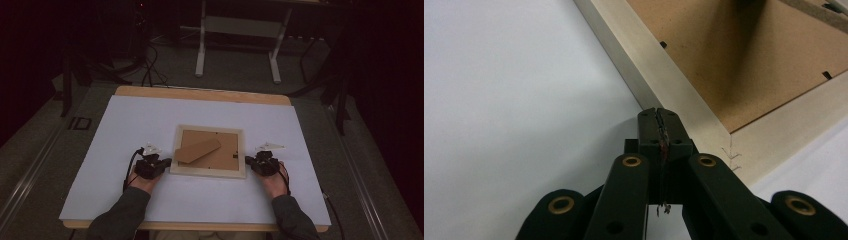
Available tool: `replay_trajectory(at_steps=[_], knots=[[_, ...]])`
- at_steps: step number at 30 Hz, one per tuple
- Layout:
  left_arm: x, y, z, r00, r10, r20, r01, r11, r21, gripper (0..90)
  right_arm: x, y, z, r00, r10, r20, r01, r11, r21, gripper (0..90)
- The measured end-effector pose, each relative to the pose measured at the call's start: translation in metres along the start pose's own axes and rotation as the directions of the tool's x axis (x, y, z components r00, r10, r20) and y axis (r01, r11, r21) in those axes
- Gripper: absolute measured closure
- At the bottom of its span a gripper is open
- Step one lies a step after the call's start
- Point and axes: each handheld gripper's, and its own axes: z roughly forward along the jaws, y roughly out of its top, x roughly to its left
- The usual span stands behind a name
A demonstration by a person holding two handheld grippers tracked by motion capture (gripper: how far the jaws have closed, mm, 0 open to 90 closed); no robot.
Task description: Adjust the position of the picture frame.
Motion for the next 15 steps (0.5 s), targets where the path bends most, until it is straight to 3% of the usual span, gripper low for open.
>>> replay_trajectory(at_steps=[15], knots=[[0.0000,-0.0005,-0.0019,1.0000,0.002,-0.003,-0.002,1.0000,-0.007,90.0,-0.0006,0.0055,0.0062,0.9999,0.014,0.005,-0.014,1.000,-0.003,89.9]])
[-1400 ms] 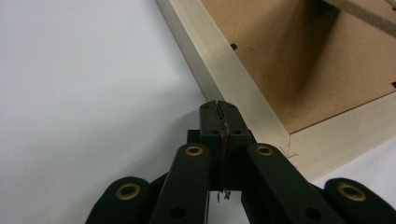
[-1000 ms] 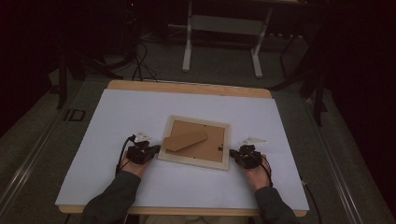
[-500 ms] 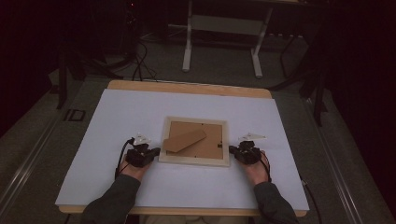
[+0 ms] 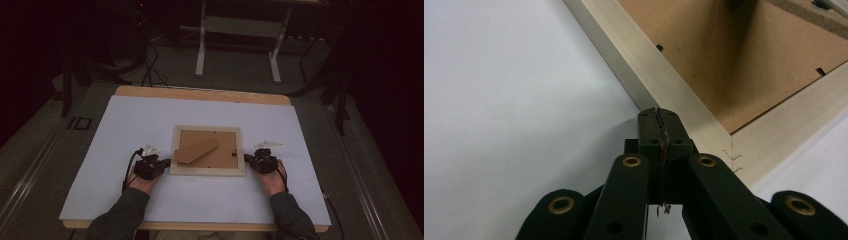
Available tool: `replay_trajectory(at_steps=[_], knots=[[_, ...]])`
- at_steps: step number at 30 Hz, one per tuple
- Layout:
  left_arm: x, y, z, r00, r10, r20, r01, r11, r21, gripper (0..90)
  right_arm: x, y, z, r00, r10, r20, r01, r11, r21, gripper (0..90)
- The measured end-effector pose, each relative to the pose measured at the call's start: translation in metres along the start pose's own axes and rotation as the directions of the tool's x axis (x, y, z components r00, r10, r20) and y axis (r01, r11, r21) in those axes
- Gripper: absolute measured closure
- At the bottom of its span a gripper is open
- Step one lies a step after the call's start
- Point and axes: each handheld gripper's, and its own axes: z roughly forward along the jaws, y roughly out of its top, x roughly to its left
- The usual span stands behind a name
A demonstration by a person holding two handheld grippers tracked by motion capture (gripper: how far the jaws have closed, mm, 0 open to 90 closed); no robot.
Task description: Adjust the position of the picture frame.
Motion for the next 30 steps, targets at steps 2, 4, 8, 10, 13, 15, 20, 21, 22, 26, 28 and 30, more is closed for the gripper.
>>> replay_trajectory(at_steps=[2,4,8,10,13,15,20,21,22,26,28,30], knots=[[0.001,0.000,0.000,1.0000,0.001,0.000,-0.001,1.0000,-0.001,90.0,0.000,0.000,0.000,1.0000,-0.002,0.002,0.002,1.000,0.001,89.9],[0.001,0.001,0.000,1.0000,-0.001,-0.004,0.001,1.0000,-0.004,90.0,0.001,0.002,0.001,0.9999,-0.011,0.005,0.011,1.000,0.004,89.9],[0.004,0.000,-0.001,0.9999,-0.013,-0.009,0.013,0.9999,-0.009,90.0,0.003,0.003,0.003,0.9999,-0.011,0.007,0.011,1.000,0.004,90.0],[0.004,0.001,-0.001,0.9998,-0.019,-0.010,0.019,0.9998,-0.010,90.0,0.004,0.003,0.003,0.9999,-0.011,0.006,0.011,1.000,0.004,90.0],[0.006,0.002,0.000,0.9998,-0.017,-0.012,0.016,0.9998,-0.012,90.0,0.006,0.002,0.002,0.9999,-0.008,0.011,0.008,1.000,-0.002,90.0],[0.006,0.002,0.001,0.9998,-0.019,-0.012,0.019,0.9997,-0.015,90.0,0.007,0.000,0.001,1.0000,-0.003,0.008,0.004,1.000,-0.004,90.0],[0.008,0.003,0.002,0.9997,-0.021,-0.011,0.021,0.9997,-0.015,90.0,0.007,-0.001,0.000,1.0000,-0.008,0.005,0.008,1.000,-0.004,90.0],[0.008,0.003,0.002,0.9997,-0.023,-0.010,0.023,0.9996,-0.016,90.0,0.008,-0.001,0.000,1.0000,-0.007,0.004,0.007,1.000,-0.004,90.0],[0.008,0.004,0.003,0.9997,-0.024,-0.009,0.024,0.9996,-0.016,90.0,0.008,-0.001,0.000,1.0000,-0.007,0.004,0.007,1.000,-0.004,90.0],[0.010,0.004,0.004,0.9996,-0.029,-0.008,0.029,0.9995,-0.015,90.0,0.010,-0.003,-0.002,0.9999,-0.011,0.001,0.011,1.000,-0.007,90.0],[0.010,0.005,0.004,0.9996,-0.027,-0.007,0.027,0.9995,-0.014,90.0,0.010,-0.004,-0.003,0.9999,-0.012,0.000,0.012,1.000,-0.009,90.0],[0.011,0.005,0.004,0.9996,-0.027,-0.004,0.027,0.9995,-0.017,90.0,0.009,-0.004,-0.003,0.9998,-0.018,-0.004,0.018,1.000,-0.009,89.9]])
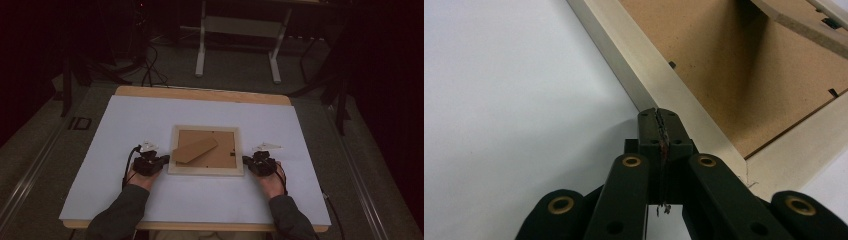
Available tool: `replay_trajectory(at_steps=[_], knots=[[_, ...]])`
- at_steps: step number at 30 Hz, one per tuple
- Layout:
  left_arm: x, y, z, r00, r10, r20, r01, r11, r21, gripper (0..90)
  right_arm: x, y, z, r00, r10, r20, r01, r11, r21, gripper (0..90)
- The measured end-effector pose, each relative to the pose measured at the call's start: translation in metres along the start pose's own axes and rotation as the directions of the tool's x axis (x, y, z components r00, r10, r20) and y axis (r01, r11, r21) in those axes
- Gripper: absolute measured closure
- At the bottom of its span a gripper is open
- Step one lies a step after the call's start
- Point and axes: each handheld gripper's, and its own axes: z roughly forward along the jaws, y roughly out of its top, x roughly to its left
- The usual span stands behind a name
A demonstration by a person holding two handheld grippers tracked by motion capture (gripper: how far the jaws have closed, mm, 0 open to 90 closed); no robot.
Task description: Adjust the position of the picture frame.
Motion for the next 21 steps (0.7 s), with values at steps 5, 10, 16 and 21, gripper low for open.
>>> replay_trajectory(at_steps=[5,10,16,21], knots=[[0.003,0.001,0.000,0.9999,0.005,0.012,-0.004,0.9999,-0.011,88.9,-0.002,-0.003,-0.001,1.0000,-0.004,-0.009,0.004,1.000,-0.008,86.4],[0.003,0.003,-0.004,0.9997,0.019,0.013,-0.018,0.9994,-0.029,84.7,-0.001,-0.006,-0.009,0.9994,-0.032,0.010,0.033,0.999,-0.019,84.4],[0.003,0.006,-0.013,0.9995,0.025,0.020,-0.023,0.9976,-0.065,77.6,-0.002,-0.006,-0.020,0.9993,-0.037,0.007,0.037,0.998,-0.045,79.8],[0.010,0.007,-0.021,0.9997,0.013,0.021,-0.011,0.9955,-0.094,72.1,-0.005,-0.005,-0.025,0.9998,-0.019,0.005,0.019,0.998,-0.066,77.2]])
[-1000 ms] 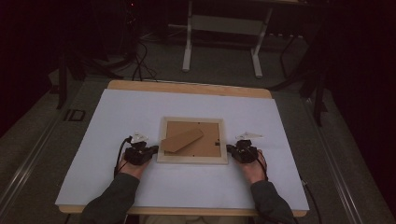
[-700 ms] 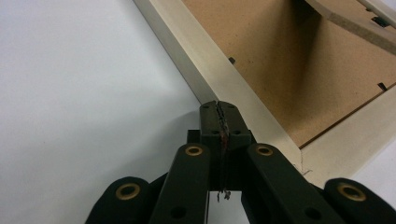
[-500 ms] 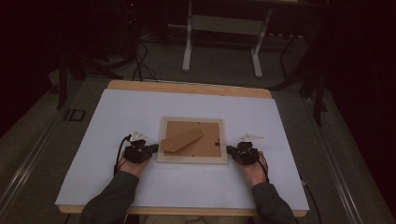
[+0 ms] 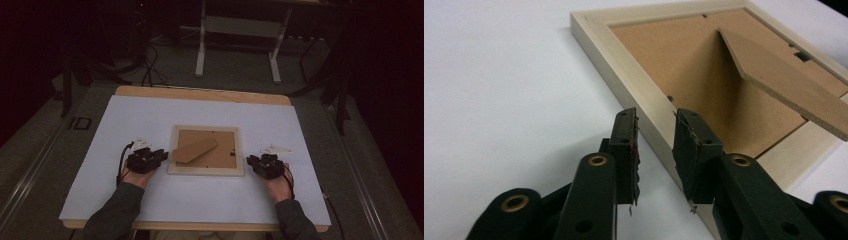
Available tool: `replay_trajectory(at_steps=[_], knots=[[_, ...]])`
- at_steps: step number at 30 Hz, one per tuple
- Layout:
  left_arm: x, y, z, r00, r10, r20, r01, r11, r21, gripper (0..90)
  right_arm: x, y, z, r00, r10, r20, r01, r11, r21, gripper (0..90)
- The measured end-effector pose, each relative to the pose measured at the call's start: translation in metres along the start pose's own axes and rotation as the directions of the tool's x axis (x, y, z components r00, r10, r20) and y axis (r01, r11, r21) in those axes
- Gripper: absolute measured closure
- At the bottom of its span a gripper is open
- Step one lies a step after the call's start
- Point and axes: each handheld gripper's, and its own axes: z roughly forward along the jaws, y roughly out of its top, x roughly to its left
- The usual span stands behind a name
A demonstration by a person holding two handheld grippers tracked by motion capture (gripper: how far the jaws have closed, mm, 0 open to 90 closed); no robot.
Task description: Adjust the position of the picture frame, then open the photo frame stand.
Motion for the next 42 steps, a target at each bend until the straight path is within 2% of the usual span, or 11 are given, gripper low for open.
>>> replay_trajectory(at_steps=[6,13,17,24,26,29,32,39,42], knots=[[0.006,0.002,-0.011,0.9998,-0.020,0.001,0.020,0.9994,-0.029,70.3,-0.001,0.000,-0.001,1.0000,0.004,-0.001,-0.004,1.000,-0.004,77.0],[0.003,0.010,-0.024,1.0000,-0.006,-0.001,0.005,0.9979,-0.064,68.0,-0.003,0.000,-0.001,0.9999,0.009,-0.005,-0.009,1.000,-0.004,75.6],[-0.001,0.016,-0.029,0.9998,0.016,-0.010,-0.016,0.9982,-0.057,64.3,-0.002,0.000,-0.001,0.9999,0.008,-0.010,-0.008,1.000,-0.005,74.9],[-0.012,0.034,-0.034,0.9976,0.063,0.029,-0.061,0.9965,-0.058,53.3,-0.004,0.000,-0.003,0.9999,0.010,-0.007,-0.010,1.000,-0.005,73.5],[-0.015,0.040,-0.034,0.9963,0.073,0.046,-0.070,0.9960,-0.055,51.3,-0.004,0.000,-0.002,0.9999,0.008,-0.007,-0.008,1.000,-0.005,73.0],[-0.019,0.051,-0.028,0.9944,0.075,0.075,-0.073,0.9970,-0.025,46.2,-0.003,0.000,-0.003,0.9999,0.007,-0.008,-0.007,1.000,-0.007,72.4],[-0.023,0.059,-0.023,0.9937,0.079,0.080,-0.078,0.9968,-0.017,43.2,-0.004,0.000,-0.003,0.9999,0.012,-0.007,-0.012,1.000,-0.006,72.0],[-0.029,0.067,-0.007,0.9920,0.076,0.101,-0.077,0.9970,0.011,35.2,-0.004,0.000,-0.003,0.9999,0.013,-0.008,-0.013,1.000,-0.007,71.3],[-0.029,0.068,0.000,0.9913,0.068,0.113,-0.072,0.9969,0.031,35.0,-0.004,0.000,-0.003,0.9999,0.015,-0.007,-0.015,1.000,-0.010,71.0]])
